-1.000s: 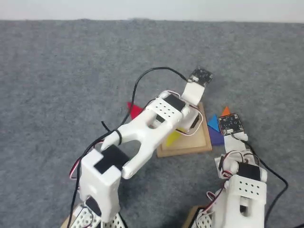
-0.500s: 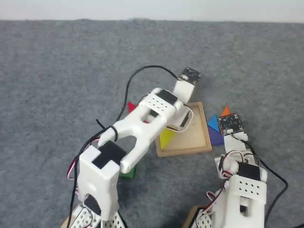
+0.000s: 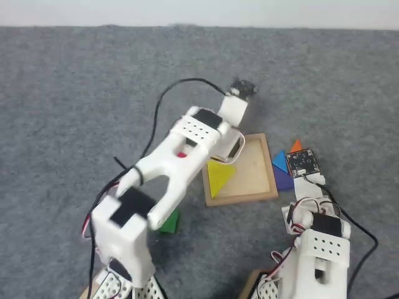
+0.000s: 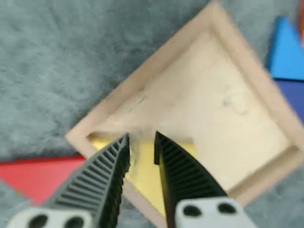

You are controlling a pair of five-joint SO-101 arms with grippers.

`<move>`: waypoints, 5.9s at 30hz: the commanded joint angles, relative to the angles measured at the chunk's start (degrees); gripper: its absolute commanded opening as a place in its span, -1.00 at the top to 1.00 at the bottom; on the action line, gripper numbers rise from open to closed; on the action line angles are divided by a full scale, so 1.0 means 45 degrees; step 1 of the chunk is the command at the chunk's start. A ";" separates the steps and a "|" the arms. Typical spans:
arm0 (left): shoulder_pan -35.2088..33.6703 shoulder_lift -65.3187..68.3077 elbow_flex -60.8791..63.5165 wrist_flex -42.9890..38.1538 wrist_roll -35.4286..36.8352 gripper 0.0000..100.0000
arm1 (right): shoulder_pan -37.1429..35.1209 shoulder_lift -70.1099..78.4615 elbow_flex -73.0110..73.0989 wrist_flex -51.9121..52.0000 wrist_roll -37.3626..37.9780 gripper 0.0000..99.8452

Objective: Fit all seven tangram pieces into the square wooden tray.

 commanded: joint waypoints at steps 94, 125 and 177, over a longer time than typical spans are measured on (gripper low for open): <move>-0.6994 0.2383 -0.2139 0.4181 0.3263 0.61 | -0.0733 -0.0322 -0.0293 -0.0186 -0.0117 0.94; -0.7658 0.9397 -1.1438 0.8205 0.4786 0.45 | -0.0713 -0.0322 -0.0274 -0.0186 -0.0117 0.94; -0.5333 -0.3204 0.4249 0.1485 -0.6799 0.49 | -0.0674 -0.0322 -0.0274 -0.0186 -0.0117 0.94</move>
